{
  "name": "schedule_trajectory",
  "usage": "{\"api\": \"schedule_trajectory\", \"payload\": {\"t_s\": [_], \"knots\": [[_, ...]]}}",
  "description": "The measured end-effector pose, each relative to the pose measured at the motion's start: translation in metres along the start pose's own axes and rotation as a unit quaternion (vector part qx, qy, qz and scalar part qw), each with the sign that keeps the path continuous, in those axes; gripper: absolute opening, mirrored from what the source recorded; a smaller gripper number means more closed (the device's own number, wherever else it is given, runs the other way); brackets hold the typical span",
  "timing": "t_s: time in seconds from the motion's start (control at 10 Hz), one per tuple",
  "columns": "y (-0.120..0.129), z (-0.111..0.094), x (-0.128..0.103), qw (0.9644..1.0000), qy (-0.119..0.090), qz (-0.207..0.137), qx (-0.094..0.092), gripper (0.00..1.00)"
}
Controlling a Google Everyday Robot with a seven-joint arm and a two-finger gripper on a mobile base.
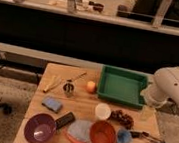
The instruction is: Place grapes in purple bowl
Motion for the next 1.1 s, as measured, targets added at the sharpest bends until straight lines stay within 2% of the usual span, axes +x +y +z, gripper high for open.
{"api": "schedule_trajectory", "payload": {"t_s": [0.4, 1.1], "knots": [[-0.009, 0.013, 0.003, 0.9999, -0.005, 0.008, -0.004, 0.8], [-0.013, 0.04, -0.002, 0.9998, 0.0, 0.013, -0.013, 0.8]]}}
